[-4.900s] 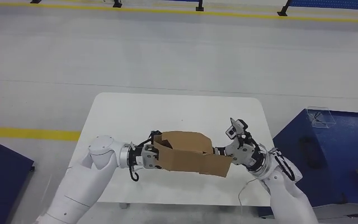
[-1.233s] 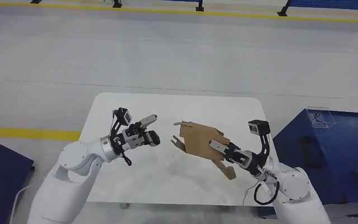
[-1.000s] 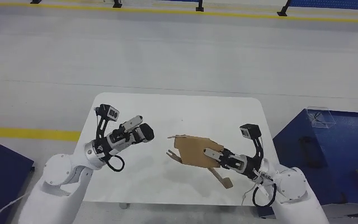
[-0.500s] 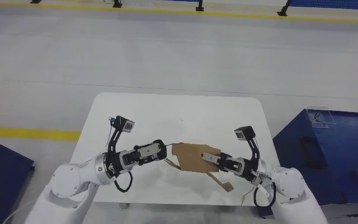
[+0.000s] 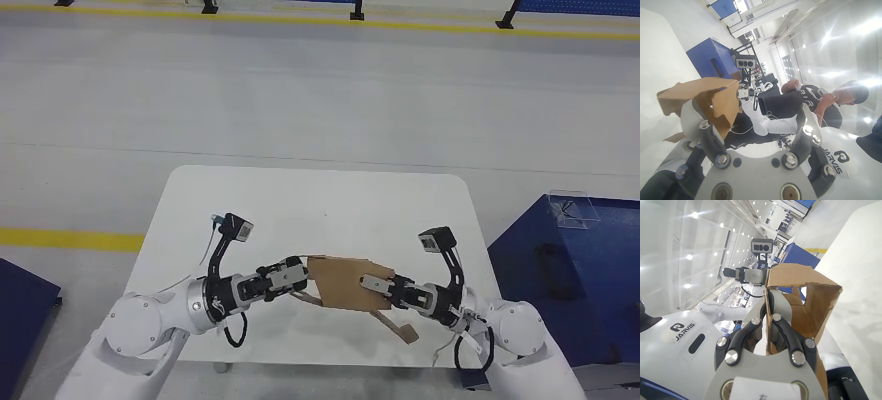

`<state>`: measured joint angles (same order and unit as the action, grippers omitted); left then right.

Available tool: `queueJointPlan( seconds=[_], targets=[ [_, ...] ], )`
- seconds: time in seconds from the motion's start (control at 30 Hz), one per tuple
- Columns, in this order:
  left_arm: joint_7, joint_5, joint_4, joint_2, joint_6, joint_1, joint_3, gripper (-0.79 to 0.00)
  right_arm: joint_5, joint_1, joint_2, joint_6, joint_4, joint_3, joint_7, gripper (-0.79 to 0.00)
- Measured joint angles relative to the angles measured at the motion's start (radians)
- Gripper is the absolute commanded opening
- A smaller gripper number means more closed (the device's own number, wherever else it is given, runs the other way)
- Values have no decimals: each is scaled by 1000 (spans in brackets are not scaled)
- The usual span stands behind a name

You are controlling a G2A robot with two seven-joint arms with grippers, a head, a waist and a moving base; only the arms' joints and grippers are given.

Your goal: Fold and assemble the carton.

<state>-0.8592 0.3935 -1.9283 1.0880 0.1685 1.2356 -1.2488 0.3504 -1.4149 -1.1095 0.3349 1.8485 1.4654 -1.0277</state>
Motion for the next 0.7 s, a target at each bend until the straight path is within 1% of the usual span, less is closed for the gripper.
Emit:
queueJointPlan(
  seconds=[0.2, 0.43, 0.6, 0.7],
  targets=[
    [-5, 6, -19, 1, 22, 5, 4, 0, -17, 0, 2, 0, -9, -20, 4, -785],
    [-12, -1, -30, 0, 21, 8, 9, 0, -30, -6, 4, 0, -11, -50, 3, -785],
    [-13, -4, -23, 2, 9, 2, 25, 0, -28, -2, 6, 0, -14, -61, 11, -785],
    [11, -10, -8, 5, 2, -5, 38, 0, -14, 5, 6, -1, -23, -64, 23, -785]
  ],
)
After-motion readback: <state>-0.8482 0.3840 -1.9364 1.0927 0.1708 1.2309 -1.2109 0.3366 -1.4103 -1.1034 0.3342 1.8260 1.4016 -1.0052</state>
